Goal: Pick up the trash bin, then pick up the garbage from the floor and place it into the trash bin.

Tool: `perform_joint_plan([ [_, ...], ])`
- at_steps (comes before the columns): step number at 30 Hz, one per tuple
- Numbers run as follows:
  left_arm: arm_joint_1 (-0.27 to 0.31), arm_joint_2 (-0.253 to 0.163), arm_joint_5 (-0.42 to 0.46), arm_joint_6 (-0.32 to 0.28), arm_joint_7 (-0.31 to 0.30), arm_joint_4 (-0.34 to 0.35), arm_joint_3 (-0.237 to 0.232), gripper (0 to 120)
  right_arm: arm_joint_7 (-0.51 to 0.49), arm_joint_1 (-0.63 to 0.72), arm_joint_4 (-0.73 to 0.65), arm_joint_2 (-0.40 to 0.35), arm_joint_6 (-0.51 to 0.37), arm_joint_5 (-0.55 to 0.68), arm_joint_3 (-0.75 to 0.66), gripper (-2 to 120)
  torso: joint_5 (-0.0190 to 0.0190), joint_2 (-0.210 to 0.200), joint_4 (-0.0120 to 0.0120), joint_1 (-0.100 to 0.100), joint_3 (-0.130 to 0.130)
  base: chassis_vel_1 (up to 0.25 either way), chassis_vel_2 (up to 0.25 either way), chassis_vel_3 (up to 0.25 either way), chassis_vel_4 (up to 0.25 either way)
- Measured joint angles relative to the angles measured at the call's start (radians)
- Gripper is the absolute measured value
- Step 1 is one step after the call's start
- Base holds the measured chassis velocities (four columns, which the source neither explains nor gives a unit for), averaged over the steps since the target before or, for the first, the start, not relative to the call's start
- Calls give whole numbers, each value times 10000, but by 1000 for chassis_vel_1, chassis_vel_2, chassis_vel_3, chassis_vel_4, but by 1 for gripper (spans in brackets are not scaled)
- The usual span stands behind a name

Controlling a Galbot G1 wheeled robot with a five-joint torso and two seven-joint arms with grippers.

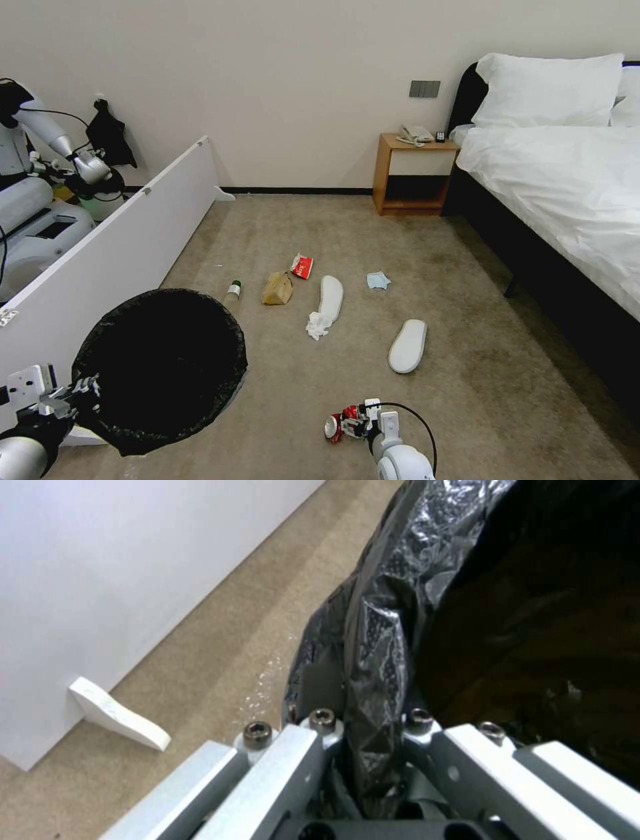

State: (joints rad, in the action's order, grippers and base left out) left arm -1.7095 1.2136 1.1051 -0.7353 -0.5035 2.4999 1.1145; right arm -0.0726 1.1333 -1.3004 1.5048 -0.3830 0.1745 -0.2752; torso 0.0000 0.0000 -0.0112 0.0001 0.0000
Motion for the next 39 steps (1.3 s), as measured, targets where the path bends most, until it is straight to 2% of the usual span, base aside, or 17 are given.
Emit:
perform_joint_plan([
  [20, -30, -26, 25, 0, -23, 1, 36, 3, 55, -266, 571, 120, 17, 14, -178, 100, 0, 0, 0, 0, 0, 0, 0, 0, 0],
  [32, 162, -116, 58, 0, -53, 1, 2, 3, 168, -514, 980, 237, 110, -29, -165, 100, 0, 0, 0, 0, 0, 0, 0, 0, 0],
  [36, 205, -123, 73, 0, -64, 0, -15, 3, 244, -518, 1061, 238, 157, -92, -162, 90, 0, 0, 0, 0, 0, 0, 0, 0, 0],
  [39, 247, -128, 91, 0, -67, 1, -35, 3, 280, -511, 1156, 224, 207, -130, -157, 76, 0, 0, 1, 0, 0, 0, 0, 0, 0],
])
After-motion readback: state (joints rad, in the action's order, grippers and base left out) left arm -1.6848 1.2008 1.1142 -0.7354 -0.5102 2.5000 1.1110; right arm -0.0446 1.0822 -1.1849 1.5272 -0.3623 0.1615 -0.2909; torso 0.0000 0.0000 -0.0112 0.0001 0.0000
